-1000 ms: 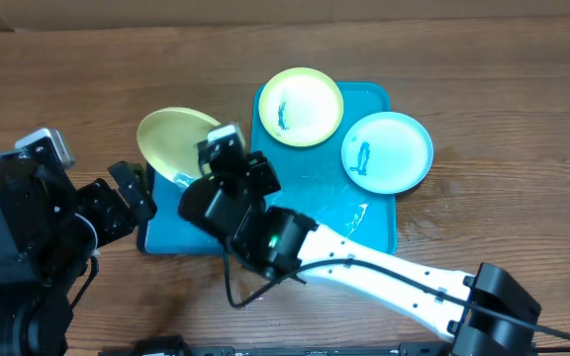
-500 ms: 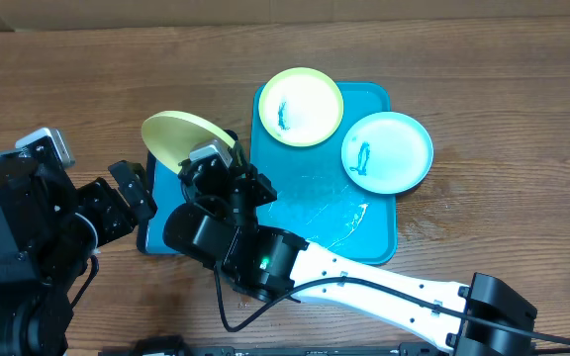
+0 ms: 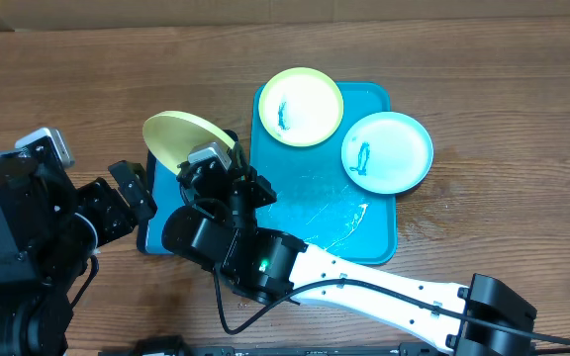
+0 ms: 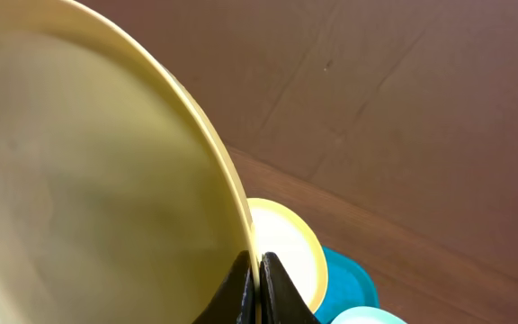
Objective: Clean dirty plates on tray and stack at the side
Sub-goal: 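Grasp the lower yellow plate rim with the right gripper and lift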
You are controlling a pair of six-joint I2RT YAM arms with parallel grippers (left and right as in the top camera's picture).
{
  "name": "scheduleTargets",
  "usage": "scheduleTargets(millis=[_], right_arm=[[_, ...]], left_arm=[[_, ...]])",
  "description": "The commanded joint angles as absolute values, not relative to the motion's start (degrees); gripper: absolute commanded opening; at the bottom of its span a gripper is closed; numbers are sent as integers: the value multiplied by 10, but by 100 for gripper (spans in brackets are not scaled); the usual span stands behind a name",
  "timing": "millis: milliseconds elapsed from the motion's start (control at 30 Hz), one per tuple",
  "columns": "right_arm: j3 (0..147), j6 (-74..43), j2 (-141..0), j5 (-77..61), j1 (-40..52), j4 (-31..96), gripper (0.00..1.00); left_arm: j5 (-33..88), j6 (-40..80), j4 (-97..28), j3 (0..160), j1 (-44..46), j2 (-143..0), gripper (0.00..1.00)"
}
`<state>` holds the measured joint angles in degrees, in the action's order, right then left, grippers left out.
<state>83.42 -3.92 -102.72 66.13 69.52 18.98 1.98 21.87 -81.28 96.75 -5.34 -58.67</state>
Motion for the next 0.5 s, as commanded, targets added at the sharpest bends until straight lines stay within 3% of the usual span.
scheduleTargets(millis=[0,367,467], right_arm=[[843,-40,-1018,675,698,185,4],[843,-43,-1018,684,698,177,4],[843,-33,-1018,628,701,172,4]], left_arm=[[28,206,-812,974,-55,-588,100],[28,206,-812,974,-55,-588,100],[28,206,-812,974,-55,-588,100]])
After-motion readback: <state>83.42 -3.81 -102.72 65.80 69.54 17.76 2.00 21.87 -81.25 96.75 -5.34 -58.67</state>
